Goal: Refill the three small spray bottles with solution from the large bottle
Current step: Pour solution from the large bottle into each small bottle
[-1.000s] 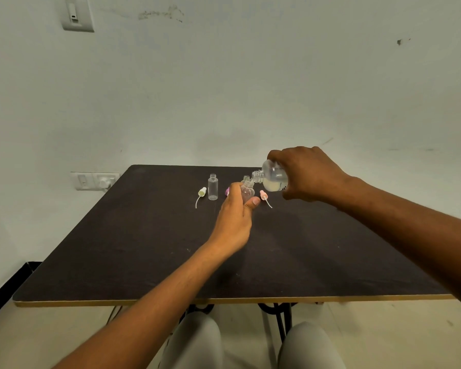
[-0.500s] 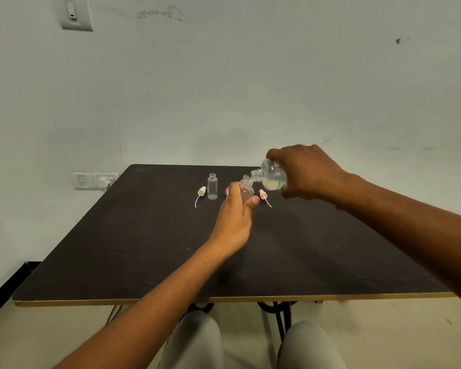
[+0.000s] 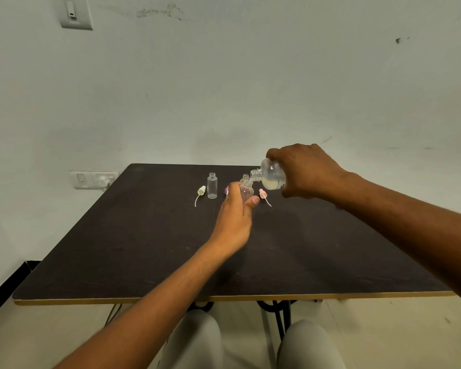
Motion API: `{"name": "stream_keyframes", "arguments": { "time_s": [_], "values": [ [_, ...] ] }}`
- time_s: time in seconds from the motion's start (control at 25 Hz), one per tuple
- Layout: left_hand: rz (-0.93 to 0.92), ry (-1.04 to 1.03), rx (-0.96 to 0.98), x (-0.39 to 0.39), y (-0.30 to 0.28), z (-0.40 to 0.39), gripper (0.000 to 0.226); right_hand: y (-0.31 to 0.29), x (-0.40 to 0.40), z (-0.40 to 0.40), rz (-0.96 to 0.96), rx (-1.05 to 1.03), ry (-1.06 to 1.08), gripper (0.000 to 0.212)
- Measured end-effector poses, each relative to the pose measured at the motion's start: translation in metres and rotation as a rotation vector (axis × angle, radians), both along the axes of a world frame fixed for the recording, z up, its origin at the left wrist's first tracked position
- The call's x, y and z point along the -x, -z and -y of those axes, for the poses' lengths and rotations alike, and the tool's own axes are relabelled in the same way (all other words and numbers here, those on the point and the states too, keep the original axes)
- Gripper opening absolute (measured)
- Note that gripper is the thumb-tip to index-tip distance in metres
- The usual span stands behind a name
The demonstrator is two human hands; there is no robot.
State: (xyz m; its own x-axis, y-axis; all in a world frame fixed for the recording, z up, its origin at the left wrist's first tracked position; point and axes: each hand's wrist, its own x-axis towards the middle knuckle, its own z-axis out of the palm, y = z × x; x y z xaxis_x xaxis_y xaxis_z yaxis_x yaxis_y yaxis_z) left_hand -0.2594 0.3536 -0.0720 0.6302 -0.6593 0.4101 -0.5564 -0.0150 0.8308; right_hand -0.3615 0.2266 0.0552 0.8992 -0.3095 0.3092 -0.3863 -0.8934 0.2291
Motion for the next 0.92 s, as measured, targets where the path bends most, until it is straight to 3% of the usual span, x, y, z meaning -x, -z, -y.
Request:
{"name": "stream_keyframes", "arguments": {
  "time_s": [0.36,0.68,0.92],
  "values": [
    [-0.02,0.0,0.016,-0.001,-0.002,0.0,0.025,0.003,0.001,0.001,0.036,-0.065,-0.009,0.056],
    [-0.091,0.04,0.001,-0.01,-0.001,0.018,0.024,0.039,-0.005,0.021,0.283,-0.608,0.014,0.058],
    [-0.161,0.099,-0.055,-0.019,0.004,0.05,0.028,0.06,0.006,0.058,0.467,-0.817,0.059,0.06]
  ]
}}
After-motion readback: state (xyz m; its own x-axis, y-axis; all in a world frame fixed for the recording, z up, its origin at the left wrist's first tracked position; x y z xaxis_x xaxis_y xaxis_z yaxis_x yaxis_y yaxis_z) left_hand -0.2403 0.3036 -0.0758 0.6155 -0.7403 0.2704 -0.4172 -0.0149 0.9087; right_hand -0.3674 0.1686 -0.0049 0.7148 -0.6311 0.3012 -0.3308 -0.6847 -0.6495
